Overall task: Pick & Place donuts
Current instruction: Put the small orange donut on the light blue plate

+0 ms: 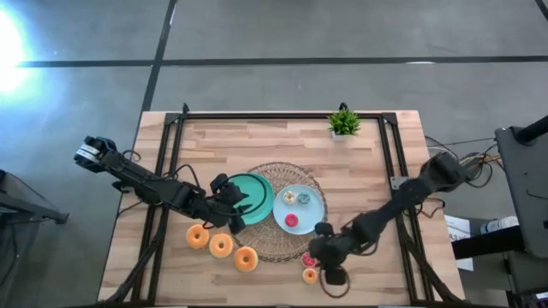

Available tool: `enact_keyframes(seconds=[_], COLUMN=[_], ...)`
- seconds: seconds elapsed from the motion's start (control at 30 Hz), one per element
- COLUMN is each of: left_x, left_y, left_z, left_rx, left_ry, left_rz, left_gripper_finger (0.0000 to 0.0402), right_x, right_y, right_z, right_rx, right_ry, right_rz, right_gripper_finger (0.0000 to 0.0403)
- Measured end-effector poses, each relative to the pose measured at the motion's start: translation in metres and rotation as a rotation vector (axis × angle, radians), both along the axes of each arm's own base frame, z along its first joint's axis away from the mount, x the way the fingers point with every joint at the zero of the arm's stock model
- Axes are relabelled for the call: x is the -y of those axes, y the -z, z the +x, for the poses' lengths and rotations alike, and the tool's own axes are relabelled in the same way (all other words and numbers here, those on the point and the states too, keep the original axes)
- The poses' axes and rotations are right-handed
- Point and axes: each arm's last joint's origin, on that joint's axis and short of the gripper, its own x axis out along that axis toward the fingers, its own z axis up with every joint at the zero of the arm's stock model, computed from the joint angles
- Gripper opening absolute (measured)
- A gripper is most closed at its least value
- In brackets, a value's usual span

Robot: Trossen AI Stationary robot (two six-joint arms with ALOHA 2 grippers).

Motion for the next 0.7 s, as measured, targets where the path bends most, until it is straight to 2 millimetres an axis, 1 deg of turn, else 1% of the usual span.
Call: enact_keyframes(seconds=[0.07, 0.13, 0.33, 0.43, 0.53, 0.6, 0.7], left_x=[0.000, 0.001, 0.001, 0.001, 0.001, 0.001, 0.001], left_y=[0.000, 0.000, 0.002, 0.002, 0.002, 0.003, 0.003], left_z=[0.000, 0.000, -0.001, -0.001, -0.002, -0.002, -0.002], left_rx=[-0.002, -0.007, -0.030, -0.040, -0.046, -0.050, -0.059], left_ry=[0.005, 0.015, 0.039, 0.045, 0.055, 0.061, 0.069], left_rz=[-0.005, -0.014, -0.032, -0.030, -0.017, -0.009, 0.004], left_gripper_finger=[0.0128, 0.0128, 0.0128, 0.0128, 0.0128, 0.0128, 0.0128], right_x=[-0.003, -0.006, -0.020, -0.025, -0.028, -0.028, -0.025], right_y=[0.005, 0.012, 0.021, 0.022, 0.015, 0.012, 0.016], right_z=[0.008, 0.014, 0.027, 0.031, 0.036, 0.035, 0.031], right_rx=[-0.007, -0.022, -0.089, -0.102, -0.087, -0.083, -0.111], right_ry=[0.058, 0.083, 0.083, 0.111, 0.133, 0.141, 0.167], right_rz=[-0.001, -0.040, -0.117, -0.169, -0.187, -0.209, -0.244], right_gripper_finger=[0.0134, 0.0134, 0.0134, 0.0134, 0.0134, 0.0134, 0.0134])
